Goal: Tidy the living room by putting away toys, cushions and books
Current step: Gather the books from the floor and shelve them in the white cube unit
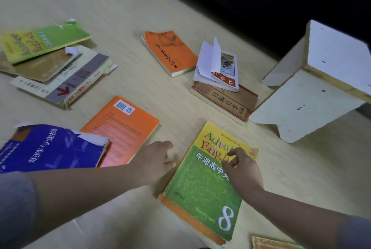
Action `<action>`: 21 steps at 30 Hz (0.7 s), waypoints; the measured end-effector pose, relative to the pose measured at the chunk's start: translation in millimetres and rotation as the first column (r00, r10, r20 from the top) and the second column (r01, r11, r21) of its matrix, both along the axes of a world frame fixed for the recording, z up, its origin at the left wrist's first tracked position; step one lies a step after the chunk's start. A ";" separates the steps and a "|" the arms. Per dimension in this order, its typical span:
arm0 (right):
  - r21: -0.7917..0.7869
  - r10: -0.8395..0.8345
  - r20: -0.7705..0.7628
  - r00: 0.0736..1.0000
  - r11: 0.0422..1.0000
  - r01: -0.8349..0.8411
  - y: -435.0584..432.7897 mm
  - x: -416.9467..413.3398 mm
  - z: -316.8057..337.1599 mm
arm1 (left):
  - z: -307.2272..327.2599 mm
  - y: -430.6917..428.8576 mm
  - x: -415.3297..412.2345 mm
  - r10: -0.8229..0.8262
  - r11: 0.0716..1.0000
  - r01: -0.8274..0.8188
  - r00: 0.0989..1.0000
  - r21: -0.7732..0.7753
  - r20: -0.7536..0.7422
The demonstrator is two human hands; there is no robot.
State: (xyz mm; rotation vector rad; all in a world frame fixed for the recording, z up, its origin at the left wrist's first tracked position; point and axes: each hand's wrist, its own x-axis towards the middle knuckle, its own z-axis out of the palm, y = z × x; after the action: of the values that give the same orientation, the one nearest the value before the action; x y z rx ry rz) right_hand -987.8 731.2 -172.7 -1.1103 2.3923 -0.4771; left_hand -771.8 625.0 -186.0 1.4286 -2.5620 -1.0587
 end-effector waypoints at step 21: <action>-0.298 0.662 0.004 0.750 0.717 -0.631 -185.9 178.3 15.0 | 97.8 -68.9 173.4 0.490 0.872 -0.479 0.853 -0.103 0.181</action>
State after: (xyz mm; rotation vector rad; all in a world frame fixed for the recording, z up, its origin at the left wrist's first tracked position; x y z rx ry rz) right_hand -809.5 545.2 -157.7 -1.8902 1.6923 -0.6071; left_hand -598.4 556.1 -88.2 2.1065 -2.1185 -0.7892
